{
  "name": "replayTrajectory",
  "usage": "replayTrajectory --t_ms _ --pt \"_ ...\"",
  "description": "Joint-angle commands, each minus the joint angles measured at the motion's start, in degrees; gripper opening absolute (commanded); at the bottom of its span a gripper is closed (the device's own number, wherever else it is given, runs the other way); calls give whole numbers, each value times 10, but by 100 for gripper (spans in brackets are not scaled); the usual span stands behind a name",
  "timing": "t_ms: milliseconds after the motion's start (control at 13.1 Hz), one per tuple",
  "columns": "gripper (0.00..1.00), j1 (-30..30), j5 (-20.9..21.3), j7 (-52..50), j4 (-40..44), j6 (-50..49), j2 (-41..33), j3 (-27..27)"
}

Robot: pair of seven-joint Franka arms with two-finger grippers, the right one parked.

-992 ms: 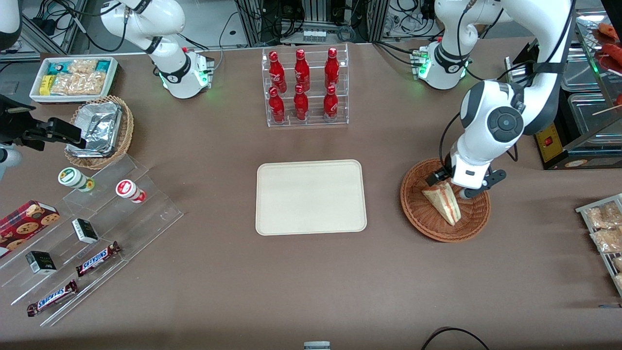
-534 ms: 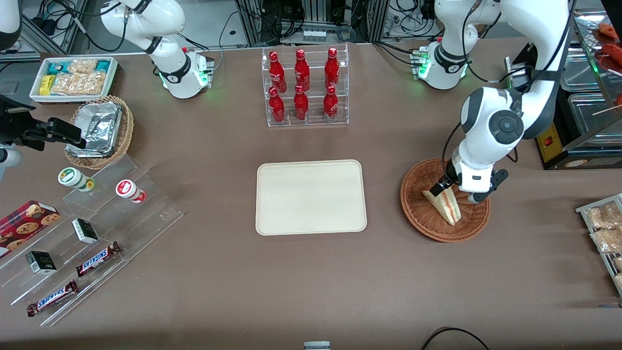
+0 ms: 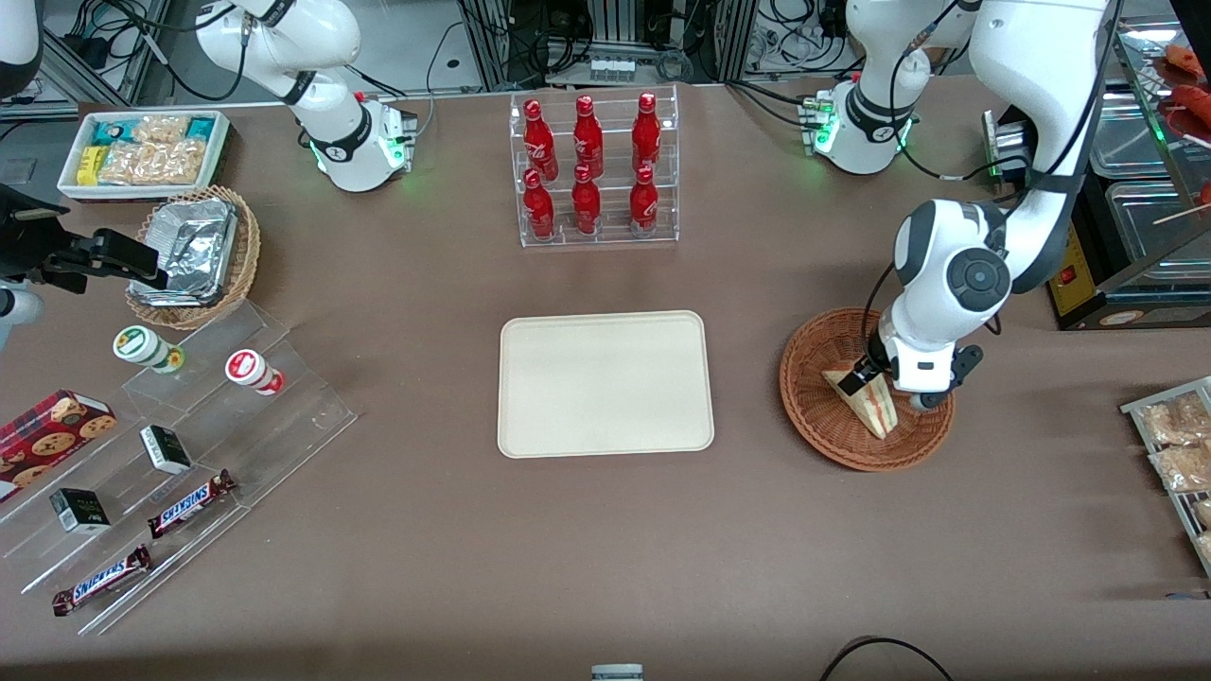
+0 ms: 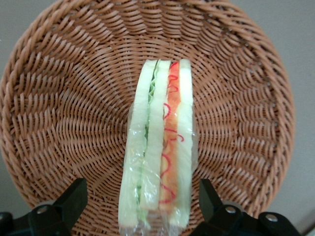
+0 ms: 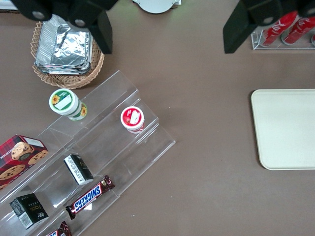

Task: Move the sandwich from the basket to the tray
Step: 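Lower the left gripper and close it on the sandwich, then lift the sandwich and carry it with the left gripper over the cream tray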

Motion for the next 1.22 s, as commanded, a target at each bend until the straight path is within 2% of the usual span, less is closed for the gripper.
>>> replayTrajectory --t_ms 0,76,153,229,686,992,1144 --pt "100 1 7 -18 2 9 6 5" --pt "81 1 7 -27 2 9 8 5" --pt "35 1 7 -31 2 9 7 5" --pt "0 1 7 -31 3 8 5 5" --pt "0 0 7 -28 37 -19 0 5" --pt "0 -8 8 10 116 -149 -3 -16" --pt "0 -8 7 42 136 -181 -3 -36"
